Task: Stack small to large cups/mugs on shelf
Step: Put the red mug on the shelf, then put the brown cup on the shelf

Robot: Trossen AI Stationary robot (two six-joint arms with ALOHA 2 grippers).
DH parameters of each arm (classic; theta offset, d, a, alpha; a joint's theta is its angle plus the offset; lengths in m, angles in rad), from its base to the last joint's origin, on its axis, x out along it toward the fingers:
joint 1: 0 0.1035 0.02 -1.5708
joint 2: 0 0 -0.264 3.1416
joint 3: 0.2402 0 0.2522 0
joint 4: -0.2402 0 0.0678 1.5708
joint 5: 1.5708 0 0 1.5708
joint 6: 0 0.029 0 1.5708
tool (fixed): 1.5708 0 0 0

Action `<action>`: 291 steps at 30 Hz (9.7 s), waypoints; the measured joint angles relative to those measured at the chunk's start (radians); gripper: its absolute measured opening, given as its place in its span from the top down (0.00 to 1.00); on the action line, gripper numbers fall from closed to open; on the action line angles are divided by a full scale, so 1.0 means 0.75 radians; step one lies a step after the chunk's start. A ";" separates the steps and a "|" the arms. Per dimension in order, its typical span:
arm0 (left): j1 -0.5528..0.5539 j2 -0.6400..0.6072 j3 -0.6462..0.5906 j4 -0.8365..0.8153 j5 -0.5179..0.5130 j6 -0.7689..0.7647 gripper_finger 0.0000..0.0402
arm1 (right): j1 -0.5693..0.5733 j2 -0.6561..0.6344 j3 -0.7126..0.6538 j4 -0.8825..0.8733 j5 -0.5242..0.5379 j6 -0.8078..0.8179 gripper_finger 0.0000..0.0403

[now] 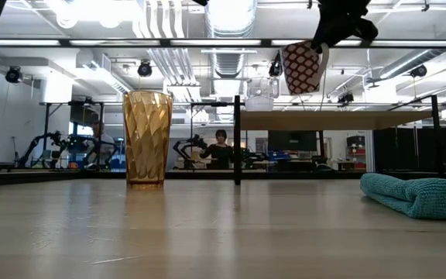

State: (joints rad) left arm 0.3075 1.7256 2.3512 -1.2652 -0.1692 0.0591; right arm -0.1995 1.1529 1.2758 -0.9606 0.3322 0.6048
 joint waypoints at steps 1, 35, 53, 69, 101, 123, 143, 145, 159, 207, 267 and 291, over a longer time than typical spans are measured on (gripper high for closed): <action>0.000 0.000 0.000 0.000 0.000 0.000 0.74 | -0.008 0.001 0.000 0.000 -0.002 0.000 0.85; 0.000 0.000 0.000 -0.001 0.000 0.001 0.74 | -0.189 0.004 -0.159 0.204 -0.244 0.054 0.85; 0.000 0.000 0.000 -0.001 0.000 0.001 0.74 | -0.261 -0.020 -0.221 0.185 -0.255 0.025 0.85; 0.000 0.000 0.000 -0.001 -0.001 0.001 0.74 | -0.315 -0.059 -0.225 0.162 -0.273 0.015 0.83; 0.000 0.000 0.000 0.000 0.000 0.001 0.74 | -0.318 -0.062 -0.188 0.041 -0.278 -0.050 0.76; 0.000 0.000 0.000 -0.015 0.000 0.011 0.74 | -0.320 -0.064 -0.046 -0.023 -0.377 -0.115 0.59; -0.001 -0.008 0.000 -0.356 0.000 -0.113 0.74 | -0.218 -0.050 0.351 -0.441 -0.668 -0.005 0.62; -0.001 -0.008 0.000 -0.412 0.000 -0.150 0.74 | -0.169 -0.026 0.345 -0.369 -0.677 0.028 0.62; -0.041 -0.013 -0.150 -0.406 0.256 -0.352 0.74 | 0.192 0.273 0.343 0.066 -0.835 -0.196 0.63; -0.285 -0.067 -0.991 -0.136 0.043 -0.517 0.74 | 0.211 0.217 0.363 0.029 -0.931 -0.124 0.68; -0.461 0.032 -0.891 0.587 0.463 0.174 1.00 | 0.195 0.468 0.361 -0.178 -0.825 -1.241 0.61; -0.475 0.231 -0.697 0.339 0.316 0.135 1.00 | 0.196 0.196 0.361 -0.209 -0.741 -1.015 0.57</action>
State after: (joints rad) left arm -0.0486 1.8992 1.8286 -1.0110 0.0677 0.1601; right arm -0.0528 1.2998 1.5463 -1.1172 -0.2237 -0.1567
